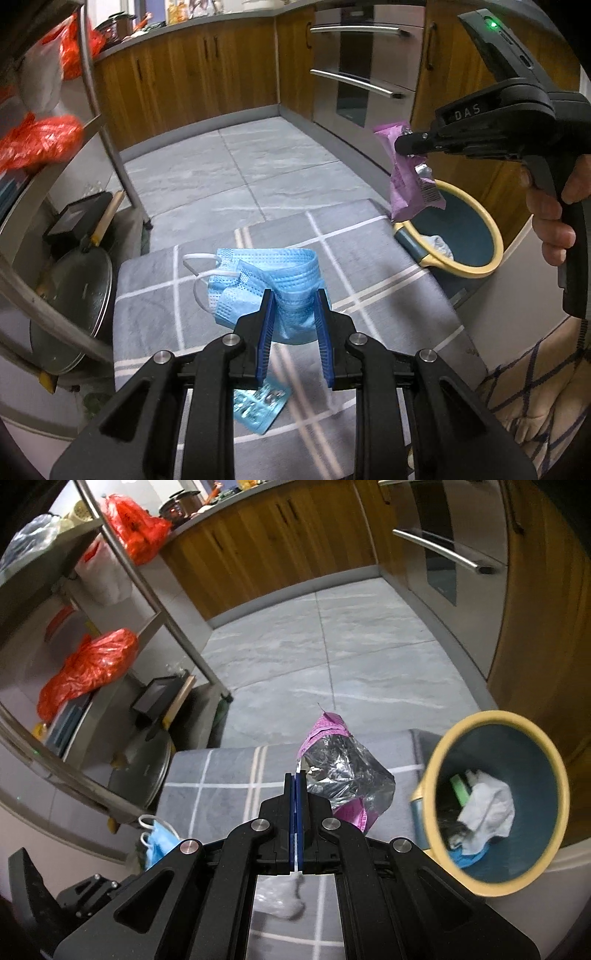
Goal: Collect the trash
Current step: 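Lift the pink wrapper and blue mask and carry both over the bin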
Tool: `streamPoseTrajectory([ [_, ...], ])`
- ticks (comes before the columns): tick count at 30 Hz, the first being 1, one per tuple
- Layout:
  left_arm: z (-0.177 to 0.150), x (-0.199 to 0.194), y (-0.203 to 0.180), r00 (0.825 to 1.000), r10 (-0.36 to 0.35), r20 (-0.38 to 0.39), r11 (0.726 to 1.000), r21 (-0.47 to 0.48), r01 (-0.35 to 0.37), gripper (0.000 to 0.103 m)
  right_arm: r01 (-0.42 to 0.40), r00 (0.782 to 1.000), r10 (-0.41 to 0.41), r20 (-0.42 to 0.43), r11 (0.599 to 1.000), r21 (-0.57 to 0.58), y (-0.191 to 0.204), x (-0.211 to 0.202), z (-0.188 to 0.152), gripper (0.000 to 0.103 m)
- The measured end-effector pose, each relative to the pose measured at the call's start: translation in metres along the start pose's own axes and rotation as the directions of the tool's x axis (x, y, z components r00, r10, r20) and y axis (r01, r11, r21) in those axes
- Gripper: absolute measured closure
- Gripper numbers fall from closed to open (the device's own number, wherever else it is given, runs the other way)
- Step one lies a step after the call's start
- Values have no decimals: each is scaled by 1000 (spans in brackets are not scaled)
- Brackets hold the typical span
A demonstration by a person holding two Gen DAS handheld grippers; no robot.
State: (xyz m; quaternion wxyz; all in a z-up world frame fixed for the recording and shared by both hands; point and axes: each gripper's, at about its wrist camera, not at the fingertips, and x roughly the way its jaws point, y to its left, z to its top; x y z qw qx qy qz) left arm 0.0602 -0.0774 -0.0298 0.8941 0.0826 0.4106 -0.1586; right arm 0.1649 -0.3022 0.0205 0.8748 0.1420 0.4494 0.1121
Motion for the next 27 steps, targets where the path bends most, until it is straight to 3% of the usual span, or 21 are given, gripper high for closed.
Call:
streamPoseTrajectory([
  [14,30,15,-64,996,-93,5,994,55,93,81,62,996,-63,65,998,24,-52,-31,8,101],
  [21,35,22,-72,996,-94,-2,993,68,94,81,106,990,-104,96,994,-17,-62,-44,14,101],
  [27,58,19,-74,992,-119,43,991,68,116,81,133,979,-127,159,991,-28,-74,-63,28,101],
])
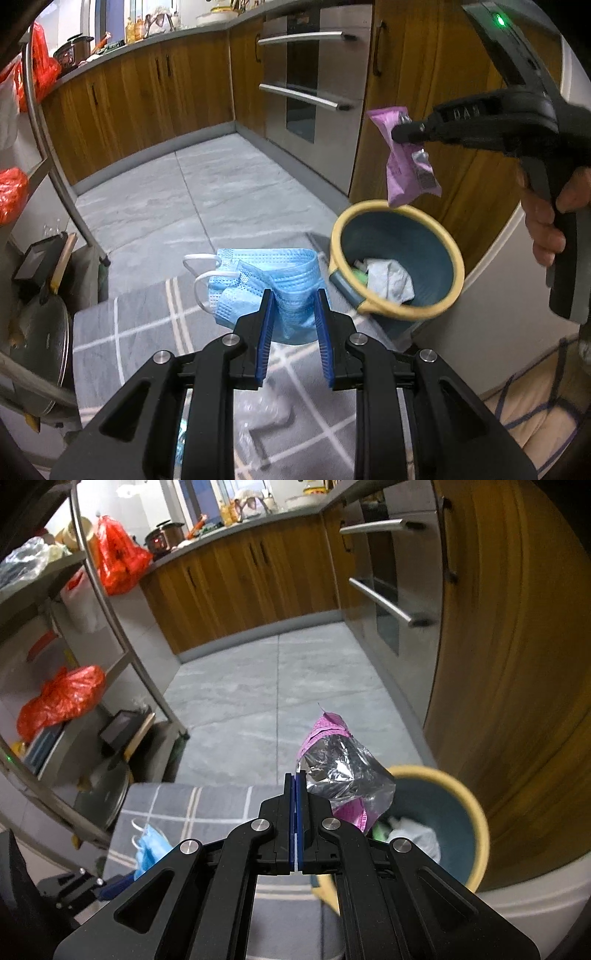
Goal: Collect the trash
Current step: 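Lift the pink wrapper and blue mask and carry both over the bin, then open the right gripper to drop the wrapper while the left gripper drops the mask into the bin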
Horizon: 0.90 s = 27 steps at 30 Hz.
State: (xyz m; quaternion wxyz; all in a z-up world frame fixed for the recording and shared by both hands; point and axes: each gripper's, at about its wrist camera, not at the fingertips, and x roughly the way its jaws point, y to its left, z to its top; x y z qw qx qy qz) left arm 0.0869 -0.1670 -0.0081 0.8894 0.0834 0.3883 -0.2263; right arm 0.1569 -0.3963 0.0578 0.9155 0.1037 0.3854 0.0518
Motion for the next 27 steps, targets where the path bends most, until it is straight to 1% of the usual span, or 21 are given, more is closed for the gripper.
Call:
streamPoseTrajectory([
  [4,14,11,-4,1000,-27,12,1000,-10,27,81,6,1000,-6,-8,1000,-2,-12,1,3,101],
  [7,25,23,-14,998,-62,9,998,-1,62,81,9,1000,-9,-23,1000,2,-24,5,5,101],
  [12,34,52,-36,994,-110,-17,993,43,111,81,21,998,-18,-57,999,40,-48,20,7,101],
  [17,37,84,-58,985,-162,-56,984,69,165,81,19,993,-6,-120,995,103,-76,44,5,101],
  [21,35,105,-73,981,-176,-77,977,106,184,80,68,985,-48,-168,991,117,-95,63,-1,101],
  [27,33,142,-94,974,-193,-120,969,134,208,80,108,972,-75,-222,984,139,-106,81,-8,101],
])
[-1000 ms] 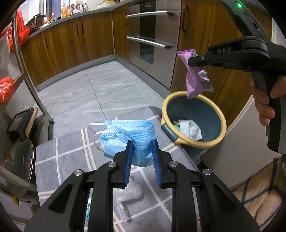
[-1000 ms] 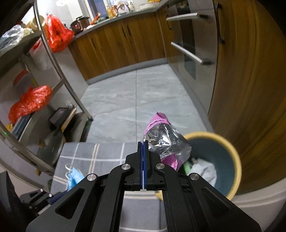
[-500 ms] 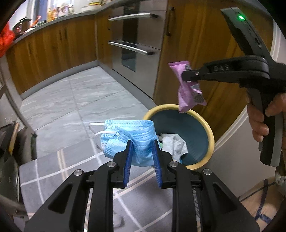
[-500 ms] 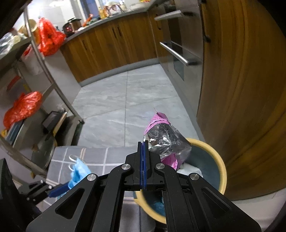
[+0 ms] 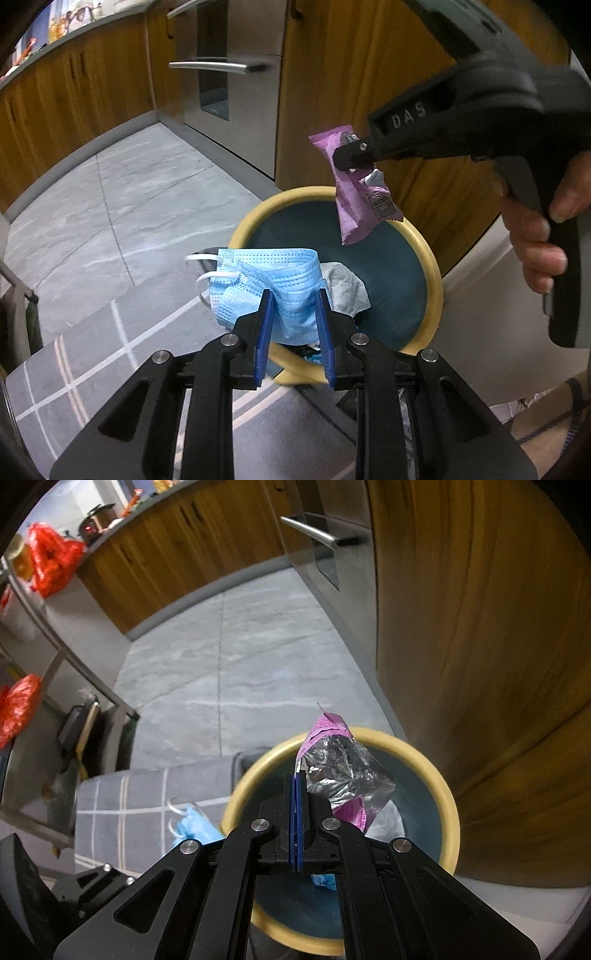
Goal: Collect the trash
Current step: 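Open the right gripper to drop the wrapper while the left gripper drops the mask into the bin, then move both open grippers back over the blister pack and plastic bag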
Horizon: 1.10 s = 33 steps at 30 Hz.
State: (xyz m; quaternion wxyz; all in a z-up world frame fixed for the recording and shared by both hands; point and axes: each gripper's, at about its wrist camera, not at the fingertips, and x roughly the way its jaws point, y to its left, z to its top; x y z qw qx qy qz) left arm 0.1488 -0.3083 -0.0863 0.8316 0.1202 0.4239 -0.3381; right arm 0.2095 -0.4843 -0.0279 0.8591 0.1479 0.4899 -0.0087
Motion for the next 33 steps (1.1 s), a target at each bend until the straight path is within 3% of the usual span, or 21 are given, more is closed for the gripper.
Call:
streamPoseTrajectory([
  [8,1,24,-13,999,-11,-32,1000,25,11,78,12,1000,-12,-10,1000,18,-5,4,0,101],
  [12,-2,22,-11,1000,-6,-19,1000,21,7,63,34,999,-33,-12,999,15,-7,5,0,93],
  [14,-2,20,-9,1000,-2,-14,1000,14,2,62,33,999,-33,-12,999,20,-10,3,0,90],
  [15,-2,20,-8,1000,2,-12,1000,11,-2,62,33,999,-33,-10,999,22,-9,2,0,86],
  [17,-2,15,-4,1000,11,-2,1000,1,-11,56,38,999,-38,-3,999,22,-9,1,0,67],
  [21,-4,3,7,999,33,17,999,-34,-32,42,24,1000,-24,20,1000,18,-6,-6,1,41],
  [23,-7,-4,14,999,48,24,997,-63,-46,34,18,999,-19,35,1000,14,-3,-9,1,23],
  [28,-11,-20,28,997,77,32,989,-126,-72,16,17,998,-17,53,1000,7,4,-13,2,10],
  [33,-16,-33,35,992,122,29,984,-131,-118,11,41,997,-40,63,999,-10,13,-16,0,8],
])
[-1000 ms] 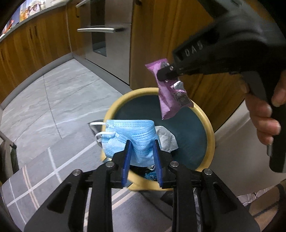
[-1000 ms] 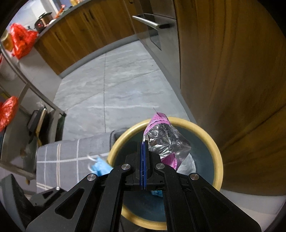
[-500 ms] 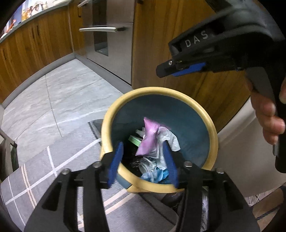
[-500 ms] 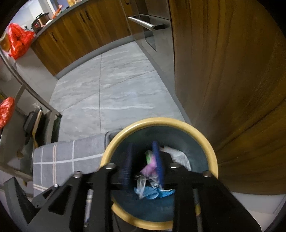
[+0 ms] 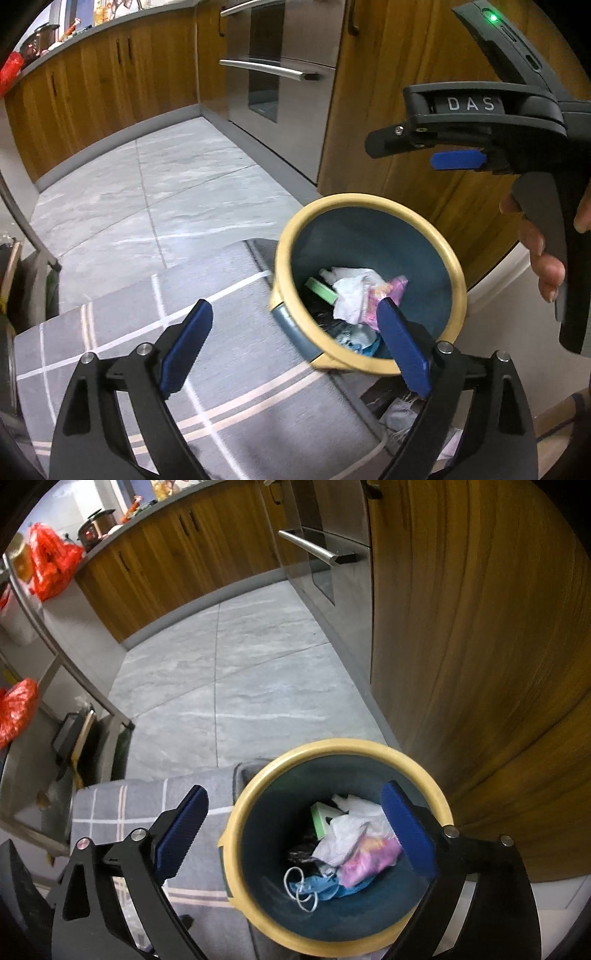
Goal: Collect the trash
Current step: 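Move both open grippers back over the blister pack and plastic bag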
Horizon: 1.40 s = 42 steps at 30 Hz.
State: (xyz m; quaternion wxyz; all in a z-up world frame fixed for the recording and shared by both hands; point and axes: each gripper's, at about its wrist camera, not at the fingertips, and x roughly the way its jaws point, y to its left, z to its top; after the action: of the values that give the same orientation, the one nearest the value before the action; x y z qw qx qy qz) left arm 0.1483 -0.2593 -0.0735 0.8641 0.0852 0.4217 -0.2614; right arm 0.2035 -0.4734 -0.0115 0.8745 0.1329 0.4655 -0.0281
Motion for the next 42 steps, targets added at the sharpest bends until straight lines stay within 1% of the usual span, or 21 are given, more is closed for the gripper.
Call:
streamPoseTrajectory([
  [4,-1,-11,7,999,35,7,999,-13,-35,6,16,1000,-16,19,1000,-1,4,-5,-1,7],
  [7,-3,-22,15,998,61,22,998,-27,-60,6,24,999,-24,25,1000,-14,10,-7,-3,7],
  [10,-6,-34,23,995,95,21,995,-40,-95,6,31,999,-30,31,999,-36,17,-10,-4,7],
  [13,-9,-47,33,994,111,22,992,-64,-109,6,34,998,-31,48,997,-67,25,-17,-7,6],
  [17,-14,-64,46,987,157,16,985,-79,-155,6,48,996,-41,73,993,-106,35,-26,-11,6],
  [22,-21,-90,61,981,191,29,978,-90,-188,6,38,996,-29,79,992,-121,43,-33,-14,6],
  [25,-26,-110,76,979,200,29,975,-106,-196,6,42,996,-33,78,991,-129,47,-35,-17,6],
  [30,-42,-142,103,973,229,32,963,-151,-222,6,37,996,-25,84,990,-138,61,-44,-26,6],
  [33,-55,-155,120,969,246,35,952,-198,-235,6,45,994,-29,102,986,-162,73,-49,-31,6],
  [37,-69,-163,144,963,267,25,925,-287,-249,6,53,995,-33,96,977,-207,94,-50,-42,5],
  [42,-83,-173,170,947,321,21,892,-344,-294,6,52,996,-32,88,970,-239,115,-53,-55,5],
])
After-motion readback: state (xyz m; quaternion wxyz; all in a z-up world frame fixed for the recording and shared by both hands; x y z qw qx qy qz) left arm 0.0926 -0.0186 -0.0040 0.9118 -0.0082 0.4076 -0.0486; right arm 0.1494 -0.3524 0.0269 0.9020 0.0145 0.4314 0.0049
